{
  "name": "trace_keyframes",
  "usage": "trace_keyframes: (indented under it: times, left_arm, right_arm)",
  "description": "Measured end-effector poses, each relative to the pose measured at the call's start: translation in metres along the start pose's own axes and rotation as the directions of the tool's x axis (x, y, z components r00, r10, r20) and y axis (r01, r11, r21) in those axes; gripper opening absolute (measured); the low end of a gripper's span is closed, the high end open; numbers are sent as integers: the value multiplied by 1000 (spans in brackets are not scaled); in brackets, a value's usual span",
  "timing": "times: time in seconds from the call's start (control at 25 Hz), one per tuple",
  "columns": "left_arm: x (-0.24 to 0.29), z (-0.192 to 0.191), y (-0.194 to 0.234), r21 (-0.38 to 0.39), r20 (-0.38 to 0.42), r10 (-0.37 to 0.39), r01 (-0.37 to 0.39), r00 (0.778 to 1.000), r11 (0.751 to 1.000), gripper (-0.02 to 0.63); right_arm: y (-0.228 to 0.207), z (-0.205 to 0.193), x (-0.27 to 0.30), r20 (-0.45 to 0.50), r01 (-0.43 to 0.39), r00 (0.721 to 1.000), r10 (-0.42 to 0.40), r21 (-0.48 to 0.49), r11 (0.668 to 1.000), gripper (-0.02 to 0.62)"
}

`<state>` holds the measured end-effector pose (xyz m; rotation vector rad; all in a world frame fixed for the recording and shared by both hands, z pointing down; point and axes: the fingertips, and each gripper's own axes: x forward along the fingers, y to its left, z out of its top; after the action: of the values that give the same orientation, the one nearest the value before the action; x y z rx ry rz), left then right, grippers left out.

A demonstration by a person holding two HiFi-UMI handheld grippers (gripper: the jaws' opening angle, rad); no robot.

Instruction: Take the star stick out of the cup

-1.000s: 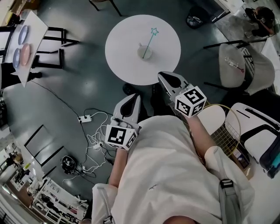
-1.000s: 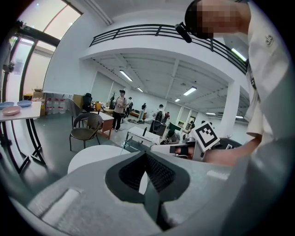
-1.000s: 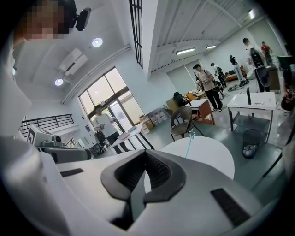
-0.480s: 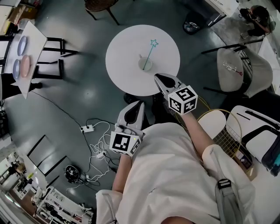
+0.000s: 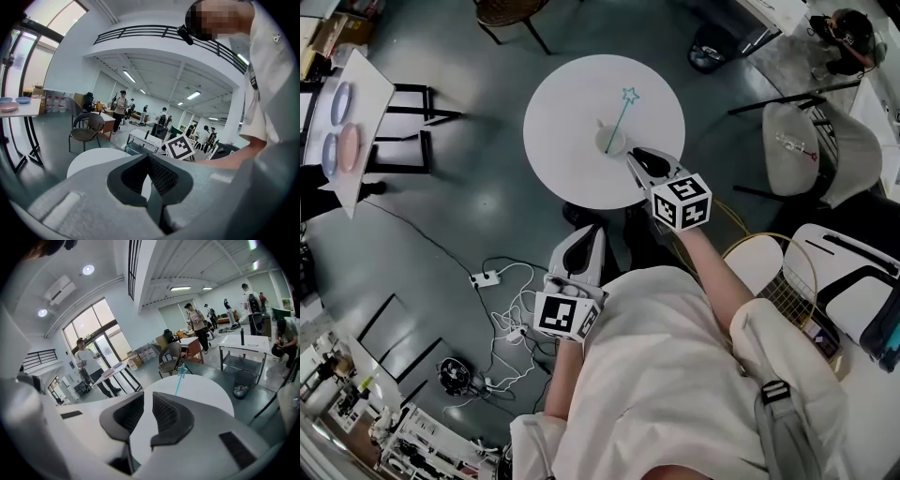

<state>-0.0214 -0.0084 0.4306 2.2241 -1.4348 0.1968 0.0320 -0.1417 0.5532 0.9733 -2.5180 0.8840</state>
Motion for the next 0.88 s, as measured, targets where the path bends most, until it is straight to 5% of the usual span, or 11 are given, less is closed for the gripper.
trace_keyframes:
  times: [0.88]
  left_arm:
    - [-6,-1,35,-19,-40,-23,22,999,1000,6]
  right_arm:
    - [-34,-13,68,5,129,991,-130,110,985,138]
